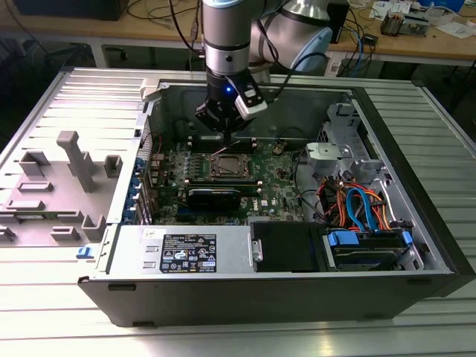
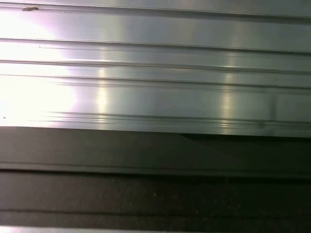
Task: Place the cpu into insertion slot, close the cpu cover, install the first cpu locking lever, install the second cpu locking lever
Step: 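Install the first cpu locking lever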
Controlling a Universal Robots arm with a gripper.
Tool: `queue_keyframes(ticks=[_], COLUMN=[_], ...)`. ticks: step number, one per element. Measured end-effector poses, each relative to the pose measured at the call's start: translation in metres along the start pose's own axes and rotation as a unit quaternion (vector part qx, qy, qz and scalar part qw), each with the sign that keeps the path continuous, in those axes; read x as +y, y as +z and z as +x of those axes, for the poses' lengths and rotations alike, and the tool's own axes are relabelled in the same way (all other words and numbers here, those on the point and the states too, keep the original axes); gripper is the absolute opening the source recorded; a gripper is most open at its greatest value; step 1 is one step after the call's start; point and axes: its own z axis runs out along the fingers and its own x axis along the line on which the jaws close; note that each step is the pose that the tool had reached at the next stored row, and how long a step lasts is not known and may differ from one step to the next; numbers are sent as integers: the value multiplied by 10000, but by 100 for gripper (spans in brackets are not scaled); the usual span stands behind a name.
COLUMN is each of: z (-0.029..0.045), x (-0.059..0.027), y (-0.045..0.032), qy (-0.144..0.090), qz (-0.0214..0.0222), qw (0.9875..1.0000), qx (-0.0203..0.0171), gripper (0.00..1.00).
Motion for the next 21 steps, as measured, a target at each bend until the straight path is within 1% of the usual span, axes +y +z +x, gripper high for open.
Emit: queue_keyframes(ticks=[12, 15, 21], z=[-161, -178, -185], x=[-6, -6, -5], y=[43, 63, 112], qy=[-1, -1, -2], qz=[24, 28, 31], qw=[10000, 10000, 10000], qx=[1, 1, 1], gripper=[11, 11, 11])
